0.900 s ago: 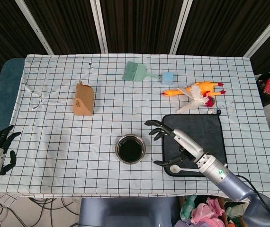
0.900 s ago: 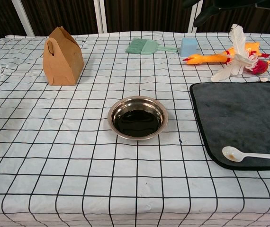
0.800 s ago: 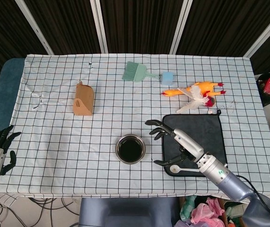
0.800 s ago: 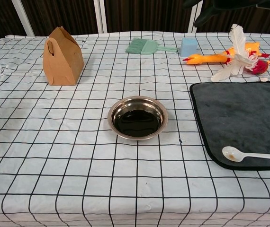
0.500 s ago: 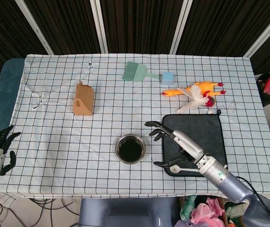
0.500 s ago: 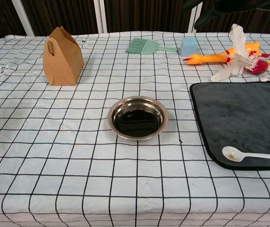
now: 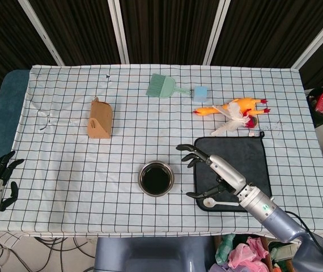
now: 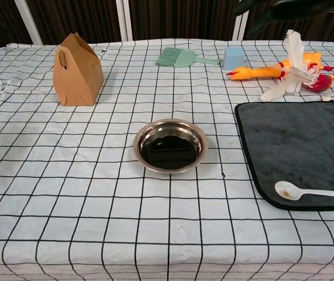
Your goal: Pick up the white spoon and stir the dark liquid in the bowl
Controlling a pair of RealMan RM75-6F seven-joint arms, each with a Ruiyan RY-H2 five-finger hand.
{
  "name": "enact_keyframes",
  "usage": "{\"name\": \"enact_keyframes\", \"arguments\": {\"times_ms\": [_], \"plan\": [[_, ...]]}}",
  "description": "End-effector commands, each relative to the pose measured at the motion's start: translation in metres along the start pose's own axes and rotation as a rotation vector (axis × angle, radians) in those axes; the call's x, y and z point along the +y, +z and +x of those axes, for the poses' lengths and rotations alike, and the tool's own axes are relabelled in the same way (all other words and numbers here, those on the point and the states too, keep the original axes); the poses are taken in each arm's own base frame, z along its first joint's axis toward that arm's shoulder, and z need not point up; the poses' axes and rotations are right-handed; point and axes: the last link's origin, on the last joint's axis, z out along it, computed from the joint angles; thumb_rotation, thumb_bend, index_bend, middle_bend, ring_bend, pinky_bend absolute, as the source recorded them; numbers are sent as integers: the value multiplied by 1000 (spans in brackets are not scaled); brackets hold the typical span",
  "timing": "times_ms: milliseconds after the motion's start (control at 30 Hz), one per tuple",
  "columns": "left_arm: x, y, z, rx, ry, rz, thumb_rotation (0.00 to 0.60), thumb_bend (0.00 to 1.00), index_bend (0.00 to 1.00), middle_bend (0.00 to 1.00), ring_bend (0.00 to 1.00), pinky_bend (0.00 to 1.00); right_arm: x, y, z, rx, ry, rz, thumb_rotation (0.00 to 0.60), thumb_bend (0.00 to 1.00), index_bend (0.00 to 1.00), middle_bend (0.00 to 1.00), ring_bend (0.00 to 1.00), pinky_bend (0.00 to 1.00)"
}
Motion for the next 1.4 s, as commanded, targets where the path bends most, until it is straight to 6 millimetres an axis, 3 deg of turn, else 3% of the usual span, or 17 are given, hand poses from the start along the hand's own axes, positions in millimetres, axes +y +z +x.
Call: {"name": "enact_keyframes", "arguments": {"times_ms": [33,200,367,467,700,833,1067,1400], "plan": [[0,0,0,-3,2,1,600,727,167,0,0,0,2,1,-1,-7,-13,-6,600,113,87,90,226,297],[-1,1,-1,-6,-2,4,600,727,167,0,0,0,10,-5,4,-7,-161,-49,600,113,78,160,355,360],[-1,0,-1,-10,-3,7,600,727,166,0,0,0,30,-31,28,-24,-511,-245,600,117,77,345,557,707],[-1,0,-1,-14,-2,9,600,727,167,0,0,0,40,-51,39,-29,-643,-374,600,122,75,432,638,797],[3,0,-3,-18,1,3,600,727,166,0,0,0,57,-97,38,-72,-730,-583,600,131,71,672,843,912],[4,-1,-4,-23,5,6,600,727,166,0,0,0,69,-116,28,-63,-698,-636,600,156,158,846,990,999],[5,-1,-5,-25,7,4,600,727,166,0,0,0,97,-139,6,80,-582,-692,600,169,278,932,1000,1000],[4,0,-5,-27,7,4,600,727,167,0,0,0,115,-133,-14,107,-497,-704,600,179,338,949,1000,1000]]}}
